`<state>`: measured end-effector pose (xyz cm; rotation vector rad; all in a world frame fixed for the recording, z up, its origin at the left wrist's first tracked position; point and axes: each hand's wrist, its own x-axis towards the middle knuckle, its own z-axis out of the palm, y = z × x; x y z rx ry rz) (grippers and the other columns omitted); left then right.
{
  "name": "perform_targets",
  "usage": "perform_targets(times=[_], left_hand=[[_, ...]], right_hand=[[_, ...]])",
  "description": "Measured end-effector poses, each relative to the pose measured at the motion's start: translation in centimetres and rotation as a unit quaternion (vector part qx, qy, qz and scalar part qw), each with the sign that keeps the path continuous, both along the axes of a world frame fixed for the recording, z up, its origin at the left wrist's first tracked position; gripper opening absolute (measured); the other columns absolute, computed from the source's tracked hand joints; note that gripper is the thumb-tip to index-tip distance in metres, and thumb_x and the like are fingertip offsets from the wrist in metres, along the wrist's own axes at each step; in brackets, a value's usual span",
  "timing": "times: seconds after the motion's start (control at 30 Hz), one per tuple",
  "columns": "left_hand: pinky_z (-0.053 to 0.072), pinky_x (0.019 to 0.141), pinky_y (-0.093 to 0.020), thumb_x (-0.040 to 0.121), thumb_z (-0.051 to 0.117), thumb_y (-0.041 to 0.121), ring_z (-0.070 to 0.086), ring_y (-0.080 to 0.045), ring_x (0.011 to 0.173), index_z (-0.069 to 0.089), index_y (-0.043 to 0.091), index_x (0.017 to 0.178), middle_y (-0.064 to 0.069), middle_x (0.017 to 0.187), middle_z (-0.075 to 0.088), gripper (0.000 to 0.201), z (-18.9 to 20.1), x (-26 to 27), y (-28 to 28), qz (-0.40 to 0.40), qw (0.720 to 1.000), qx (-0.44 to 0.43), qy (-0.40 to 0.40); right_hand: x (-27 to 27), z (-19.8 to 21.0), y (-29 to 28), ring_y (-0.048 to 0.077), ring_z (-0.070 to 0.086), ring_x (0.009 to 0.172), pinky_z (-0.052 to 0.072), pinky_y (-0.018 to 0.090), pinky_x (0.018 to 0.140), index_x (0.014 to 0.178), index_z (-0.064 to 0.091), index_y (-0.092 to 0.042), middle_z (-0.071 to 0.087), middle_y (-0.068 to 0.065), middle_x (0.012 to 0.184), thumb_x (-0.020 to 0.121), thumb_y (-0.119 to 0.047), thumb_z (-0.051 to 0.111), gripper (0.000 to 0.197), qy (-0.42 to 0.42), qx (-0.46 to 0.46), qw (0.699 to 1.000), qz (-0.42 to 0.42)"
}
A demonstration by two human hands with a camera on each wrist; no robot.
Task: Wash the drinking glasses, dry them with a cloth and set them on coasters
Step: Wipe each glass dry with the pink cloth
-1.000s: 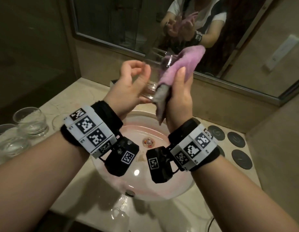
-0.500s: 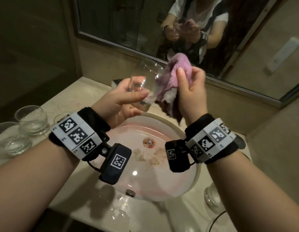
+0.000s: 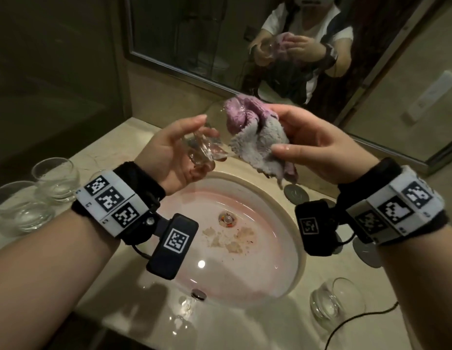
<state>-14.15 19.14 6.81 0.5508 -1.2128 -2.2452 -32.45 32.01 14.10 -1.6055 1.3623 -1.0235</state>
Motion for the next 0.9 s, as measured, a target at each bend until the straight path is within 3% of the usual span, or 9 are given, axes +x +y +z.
perform_targets(times=[0.17, 0.2, 0.27, 0.43, 0.57, 0.7, 0.77, 0.83, 0.9], left_hand=[[0.039, 0.036, -0.016, 0.057, 0.078, 0.044, 0.054, -0.017, 0.055, 0.051, 0.006, 0.102, -0.014, 0.092, 0.056, 0.065, 0.4, -0.5, 0.6, -0.080, 0.995, 0.009, 0.051], [0.039, 0.035, -0.016, 0.055, 0.079, 0.045, 0.054, -0.016, 0.054, 0.051, 0.007, 0.098, -0.014, 0.093, 0.054, 0.064, 0.5, -0.5, 0.6, -0.089, 0.995, 0.007, 0.055], [0.039, 0.035, -0.016, 0.055, 0.079, 0.042, 0.054, -0.017, 0.055, 0.051, 0.008, 0.090, -0.015, 0.096, 0.053, 0.056, 0.6, -0.6, 0.5, -0.092, 0.995, 0.006, 0.049], [0.046, 0.042, -0.019, 0.070, 0.062, 0.036, 0.057, -0.021, 0.066, 0.056, 0.007, 0.111, -0.017, 0.106, 0.054, 0.050, 1.1, -0.1, 0.6, -0.100, 0.995, -0.018, 0.004], [0.056, 0.056, -0.027, 0.058, 0.078, 0.045, 0.061, -0.021, 0.086, 0.051, 0.013, 0.113, -0.015, 0.113, 0.054, 0.069, 1.2, -0.2, 0.9, -0.158, 0.987, 0.018, 0.032], [0.053, 0.048, -0.021, 0.066, 0.071, 0.050, 0.058, -0.020, 0.079, 0.052, 0.008, 0.084, -0.016, 0.108, 0.050, 0.050, 1.1, -1.2, 1.1, -0.139, 0.990, 0.022, 0.016], [0.050, 0.043, -0.017, 0.073, 0.064, 0.049, 0.059, -0.017, 0.069, 0.056, 0.010, 0.080, -0.012, 0.093, 0.058, 0.041, 0.9, -1.6, 1.3, -0.113, 0.994, -0.005, -0.012], [0.050, 0.045, -0.020, 0.076, 0.064, 0.049, 0.062, -0.014, 0.064, 0.060, 0.006, 0.092, -0.007, 0.084, 0.064, 0.046, 0.4, -2.0, 1.3, -0.087, 0.994, -0.043, -0.042], [0.051, 0.050, -0.025, 0.073, 0.066, 0.045, 0.066, -0.014, 0.065, 0.051, 0.003, 0.109, -0.007, 0.088, 0.063, 0.057, 0.1, -2.2, 1.1, -0.046, 0.990, -0.107, -0.078]], right_hand=[[1.4, -0.3, -0.6, -0.011, 0.056, 0.101, 0.042, 0.026, 0.099, 0.112, 0.051, -0.037, 0.060, -0.030, 0.104, 0.076, -0.039, 0.061, 0.038, 0.176, 0.027, 0.983, 0.036], [1.4, -0.4, -0.7, -0.024, 0.046, 0.104, 0.025, 0.025, 0.111, 0.108, 0.050, -0.040, 0.056, -0.038, 0.102, 0.076, -0.039, 0.062, 0.035, 0.193, 0.023, 0.980, 0.047], [1.2, -0.2, -0.8, -0.041, 0.024, 0.101, -0.004, 0.011, 0.107, 0.105, 0.047, -0.044, 0.047, -0.041, 0.106, 0.073, -0.038, 0.063, 0.036, 0.222, 0.014, 0.973, 0.057], [0.6, -0.2, -0.4, -0.006, 0.033, 0.132, -0.015, 0.048, 0.115, 0.124, 0.050, -0.037, 0.048, -0.022, 0.132, 0.074, -0.066, 0.055, 0.058, 0.345, -0.123, 0.929, 0.042], [1.3, -0.9, -0.3, -0.017, 0.036, 0.124, -0.023, 0.033, 0.112, 0.127, 0.048, -0.028, 0.054, -0.022, 0.125, 0.077, -0.063, 0.054, 0.061, 0.358, -0.155, 0.918, 0.071], [2.1, -2.0, -0.7, -0.008, 0.052, 0.115, -0.021, 0.034, 0.114, 0.106, 0.054, -0.044, 0.064, -0.016, 0.113, 0.072, -0.057, 0.056, 0.037, 0.338, -0.091, 0.936, 0.037], [2.4, -2.6, -0.7, -0.012, 0.056, 0.103, 0.001, 0.026, 0.116, 0.093, 0.060, -0.049, 0.070, -0.003, 0.104, 0.066, -0.056, 0.060, 0.028, 0.245, 0.003, 0.970, 0.015], [2.4, -3.3, -0.6, -0.005, 0.062, 0.075, 0.040, 0.020, 0.090, 0.086, 0.068, -0.042, 0.069, 0.005, 0.080, 0.068, -0.042, 0.068, 0.018, 0.079, 0.081, 0.994, 0.006], [2.2, -4.0, -0.7, 0.002, 0.059, 0.058, 0.047, 0.013, 0.060, 0.081, 0.072, -0.029, 0.066, -0.002, 0.067, 0.076, -0.025, 0.061, 0.013, -0.045, 0.095, 0.994, -0.024]])
